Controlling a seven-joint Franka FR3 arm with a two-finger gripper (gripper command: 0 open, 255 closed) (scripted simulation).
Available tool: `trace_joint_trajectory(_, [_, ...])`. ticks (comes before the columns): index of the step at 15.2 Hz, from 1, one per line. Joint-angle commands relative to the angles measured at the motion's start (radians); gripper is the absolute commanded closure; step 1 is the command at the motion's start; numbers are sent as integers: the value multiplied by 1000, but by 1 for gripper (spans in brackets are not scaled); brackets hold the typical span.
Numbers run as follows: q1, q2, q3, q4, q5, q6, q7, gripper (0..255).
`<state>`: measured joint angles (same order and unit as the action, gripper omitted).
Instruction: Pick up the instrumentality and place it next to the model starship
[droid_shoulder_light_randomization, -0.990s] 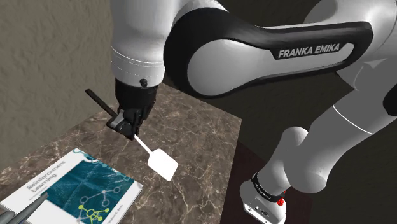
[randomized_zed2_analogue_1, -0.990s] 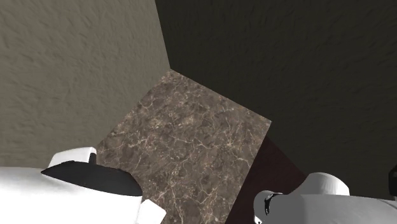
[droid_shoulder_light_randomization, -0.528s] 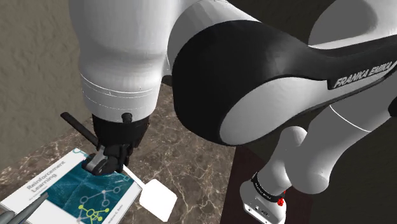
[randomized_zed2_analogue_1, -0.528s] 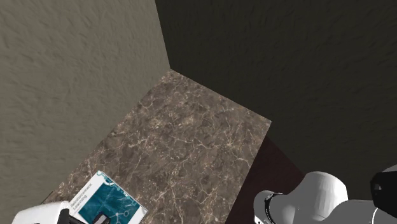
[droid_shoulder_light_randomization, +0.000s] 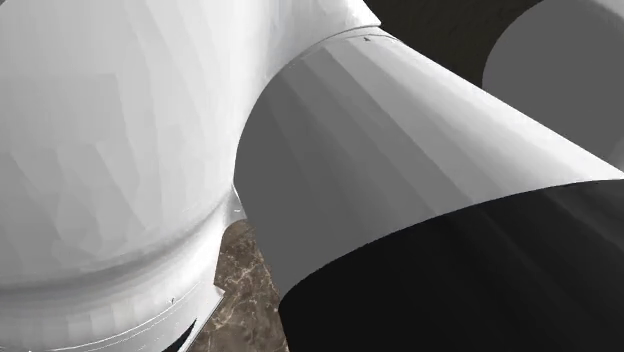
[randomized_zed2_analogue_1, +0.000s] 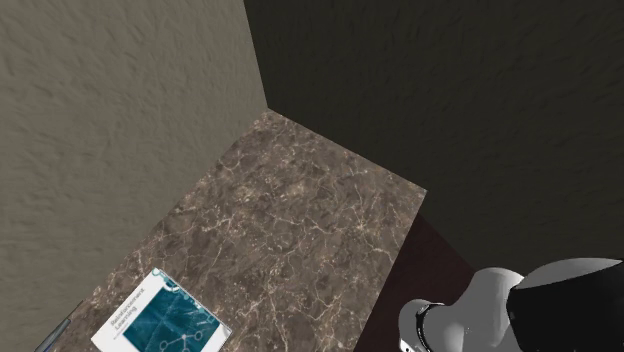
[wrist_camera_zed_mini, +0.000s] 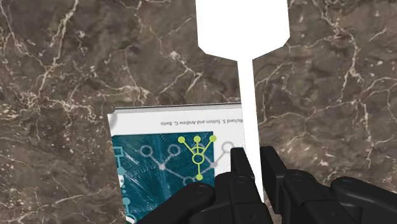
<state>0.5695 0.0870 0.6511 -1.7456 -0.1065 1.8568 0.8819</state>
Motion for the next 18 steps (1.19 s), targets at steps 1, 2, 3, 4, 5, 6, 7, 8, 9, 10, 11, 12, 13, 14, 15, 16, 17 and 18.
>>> trace_joint_trajectory(1, [35, 45, 21, 48, -32, -17, 63, 255])
trace_joint_trajectory(2, [55, 69, 31, 73, -50, -26, 93, 255])
trace_joint_trajectory(3, [76, 95, 38, 100, -68, -36, 122, 255])
trace_joint_trajectory(4, [99, 122, 46, 129, -88, -47, 152, 255])
trace_joint_trajectory(5, [119, 145, 50, 154, -104, -56, 175, 255])
trace_joint_trajectory(6, [119, 144, 48, 141, -104, -43, 176, 255])
trace_joint_trajectory(7, [118, 145, 47, 128, -104, -30, 178, 255])
trace_joint_trajectory(8, [117, 145, 47, 115, -105, -16, 179, 255])
trace_joint_trajectory(9, [117, 146, 46, 103, -107, -3, 181, 255])
trace_joint_trajectory(10, [116, 148, 45, 91, -108, 10, 182, 255])
trace_joint_trajectory(11, [116, 149, 45, 79, -110, 22, 184, 255])
trace_joint_trajectory(12, [115, 151, 44, 67, -112, 35, 186, 255])
trace_joint_trajectory(13, [115, 153, 43, 56, -114, 48, 188, 255])
trace_joint_trajectory(14, [115, 155, 42, 45, -116, 60, 190, 255])
trace_joint_trajectory(15, [115, 158, 41, 34, -119, 73, 192, 255])
trace_joint_trajectory(16, [115, 160, 40, 24, -121, 85, 194, 255])
trace_joint_trajectory(17, [115, 163, 39, 14, -124, 97, 197, 255])
trace_joint_trajectory(18, [115, 167, 38, 4, -127, 109, 200, 255])
